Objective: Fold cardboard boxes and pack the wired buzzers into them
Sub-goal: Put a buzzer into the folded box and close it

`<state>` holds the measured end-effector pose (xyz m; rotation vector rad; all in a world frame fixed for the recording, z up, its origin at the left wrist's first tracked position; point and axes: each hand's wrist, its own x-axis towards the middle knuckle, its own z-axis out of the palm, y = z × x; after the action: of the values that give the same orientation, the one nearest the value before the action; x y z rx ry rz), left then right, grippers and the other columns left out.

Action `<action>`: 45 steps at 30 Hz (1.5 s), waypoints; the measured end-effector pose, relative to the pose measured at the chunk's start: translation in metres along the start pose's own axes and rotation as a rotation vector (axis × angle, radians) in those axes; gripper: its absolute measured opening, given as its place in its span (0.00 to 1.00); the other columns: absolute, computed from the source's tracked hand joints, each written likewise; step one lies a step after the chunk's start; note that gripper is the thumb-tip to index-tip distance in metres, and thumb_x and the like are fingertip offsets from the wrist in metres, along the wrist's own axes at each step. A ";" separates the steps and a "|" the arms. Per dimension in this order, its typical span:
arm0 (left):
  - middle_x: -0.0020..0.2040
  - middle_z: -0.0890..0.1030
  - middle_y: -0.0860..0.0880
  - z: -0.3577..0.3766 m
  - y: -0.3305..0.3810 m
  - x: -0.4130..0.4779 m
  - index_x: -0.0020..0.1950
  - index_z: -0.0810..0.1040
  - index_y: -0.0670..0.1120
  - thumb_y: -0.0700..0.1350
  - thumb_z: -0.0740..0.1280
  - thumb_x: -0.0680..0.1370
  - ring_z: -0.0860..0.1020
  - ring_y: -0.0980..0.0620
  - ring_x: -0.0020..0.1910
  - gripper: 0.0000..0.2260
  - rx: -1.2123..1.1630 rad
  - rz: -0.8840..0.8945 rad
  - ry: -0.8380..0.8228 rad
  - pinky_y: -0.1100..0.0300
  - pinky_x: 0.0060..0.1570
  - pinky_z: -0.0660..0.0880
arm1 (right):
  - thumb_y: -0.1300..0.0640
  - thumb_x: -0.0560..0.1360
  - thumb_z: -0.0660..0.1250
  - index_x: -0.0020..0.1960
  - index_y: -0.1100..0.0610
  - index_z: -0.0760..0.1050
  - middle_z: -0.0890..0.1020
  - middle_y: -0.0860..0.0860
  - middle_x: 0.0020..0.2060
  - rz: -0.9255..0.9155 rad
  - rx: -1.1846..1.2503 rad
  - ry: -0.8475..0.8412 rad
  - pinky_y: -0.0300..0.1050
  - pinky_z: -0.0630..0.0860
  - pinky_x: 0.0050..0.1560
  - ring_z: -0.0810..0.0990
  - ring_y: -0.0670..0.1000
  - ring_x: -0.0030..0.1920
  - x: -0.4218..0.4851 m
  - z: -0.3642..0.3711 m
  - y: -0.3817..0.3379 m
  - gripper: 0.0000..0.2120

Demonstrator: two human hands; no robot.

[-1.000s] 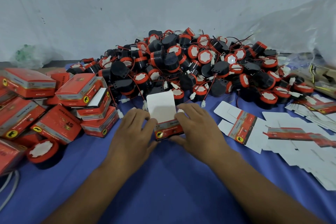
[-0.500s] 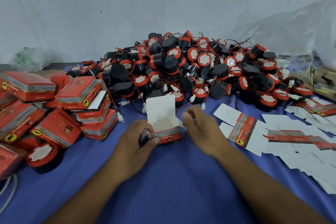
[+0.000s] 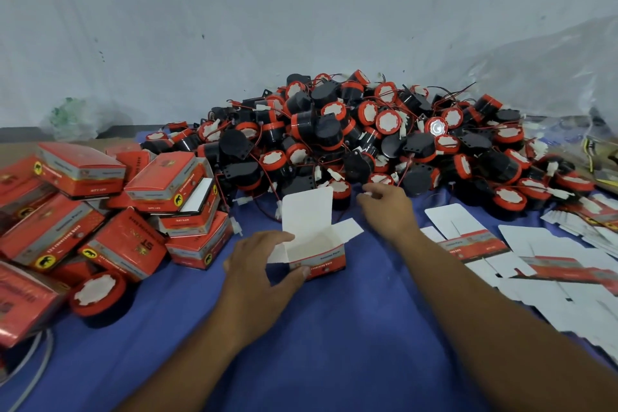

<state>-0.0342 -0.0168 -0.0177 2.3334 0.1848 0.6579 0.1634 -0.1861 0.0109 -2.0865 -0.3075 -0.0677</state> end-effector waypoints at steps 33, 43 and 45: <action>0.60 0.67 0.68 0.001 0.004 -0.001 0.64 0.68 0.56 0.44 0.76 0.73 0.70 0.60 0.61 0.25 -0.140 0.036 -0.064 0.71 0.53 0.73 | 0.56 0.76 0.66 0.78 0.46 0.56 0.73 0.58 0.65 -0.042 -0.863 0.095 0.53 0.68 0.57 0.67 0.64 0.62 -0.061 -0.072 0.032 0.35; 0.61 0.68 0.69 0.001 0.003 -0.002 0.64 0.67 0.59 0.46 0.76 0.73 0.66 0.73 0.62 0.25 -0.134 0.057 -0.076 0.76 0.54 0.69 | 0.49 0.76 0.72 0.56 0.49 0.70 0.79 0.47 0.46 -0.145 -0.297 0.273 0.35 0.70 0.35 0.77 0.43 0.40 -0.057 -0.087 0.028 0.14; 0.62 0.68 0.69 0.001 0.003 -0.002 0.64 0.67 0.60 0.46 0.76 0.73 0.66 0.73 0.62 0.26 -0.127 0.063 -0.076 0.78 0.54 0.67 | 0.45 0.76 0.71 0.61 0.45 0.69 0.79 0.39 0.42 -0.175 -0.014 0.274 0.29 0.70 0.38 0.79 0.35 0.42 -0.067 -0.083 0.012 0.17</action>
<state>-0.0354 -0.0200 -0.0175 2.2445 0.0337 0.5927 0.1084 -0.2754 0.0317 -2.0293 -0.3220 -0.4572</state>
